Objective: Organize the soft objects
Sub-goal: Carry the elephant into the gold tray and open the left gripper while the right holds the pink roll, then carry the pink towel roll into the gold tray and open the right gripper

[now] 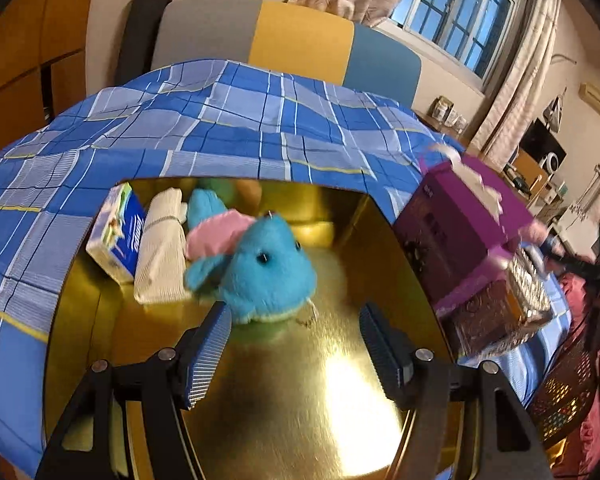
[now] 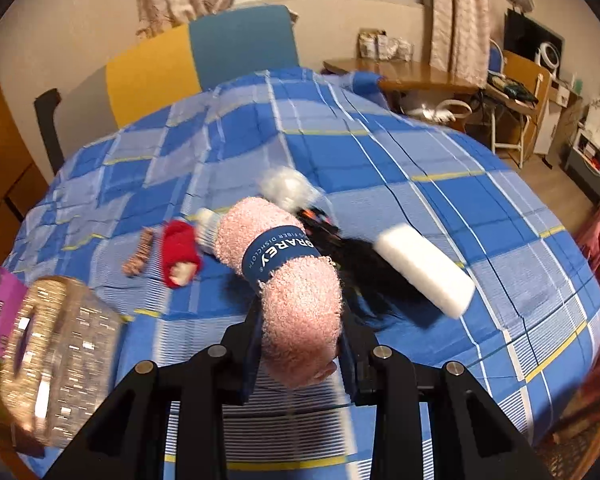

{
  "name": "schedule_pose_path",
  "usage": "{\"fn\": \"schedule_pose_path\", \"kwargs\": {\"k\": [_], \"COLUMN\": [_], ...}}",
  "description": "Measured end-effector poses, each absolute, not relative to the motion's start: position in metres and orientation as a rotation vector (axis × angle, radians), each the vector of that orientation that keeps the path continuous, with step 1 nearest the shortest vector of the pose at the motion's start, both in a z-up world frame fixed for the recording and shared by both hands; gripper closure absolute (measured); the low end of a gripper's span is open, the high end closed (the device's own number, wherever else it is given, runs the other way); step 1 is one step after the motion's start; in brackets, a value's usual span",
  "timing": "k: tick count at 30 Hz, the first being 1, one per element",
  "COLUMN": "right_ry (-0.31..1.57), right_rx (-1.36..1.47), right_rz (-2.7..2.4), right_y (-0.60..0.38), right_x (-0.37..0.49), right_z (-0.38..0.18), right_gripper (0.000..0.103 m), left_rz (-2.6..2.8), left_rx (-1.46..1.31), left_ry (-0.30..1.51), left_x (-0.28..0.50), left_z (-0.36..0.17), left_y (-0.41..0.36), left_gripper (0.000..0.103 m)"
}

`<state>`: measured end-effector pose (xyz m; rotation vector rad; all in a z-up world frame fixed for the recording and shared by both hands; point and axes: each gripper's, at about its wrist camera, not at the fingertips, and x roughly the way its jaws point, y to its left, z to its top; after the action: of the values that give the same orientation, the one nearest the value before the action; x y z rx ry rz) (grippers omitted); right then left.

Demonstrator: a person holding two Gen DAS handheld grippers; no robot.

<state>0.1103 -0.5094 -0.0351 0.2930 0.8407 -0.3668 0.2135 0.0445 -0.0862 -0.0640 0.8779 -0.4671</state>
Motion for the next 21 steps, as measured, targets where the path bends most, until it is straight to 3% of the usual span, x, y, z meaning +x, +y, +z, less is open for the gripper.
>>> {"fn": "schedule_pose_path", "kwargs": {"k": [12, 21], "right_ry": [0.714, 0.72], "right_rx": [0.241, 0.228], "right_rz": [-0.164, 0.118], "right_y": [-0.39, -0.255], "right_x": [0.128, 0.154], "right_z": [0.055, 0.077], "right_gripper": [0.07, 0.07], "left_rz": [-0.507, -0.471], "left_rx": [-0.08, -0.12], "left_ry": [0.848, 0.826], "left_x": [0.178, 0.167], "left_z": [-0.085, -0.081], "left_y": [0.037, 0.06], "left_gripper": [0.035, 0.035]}}
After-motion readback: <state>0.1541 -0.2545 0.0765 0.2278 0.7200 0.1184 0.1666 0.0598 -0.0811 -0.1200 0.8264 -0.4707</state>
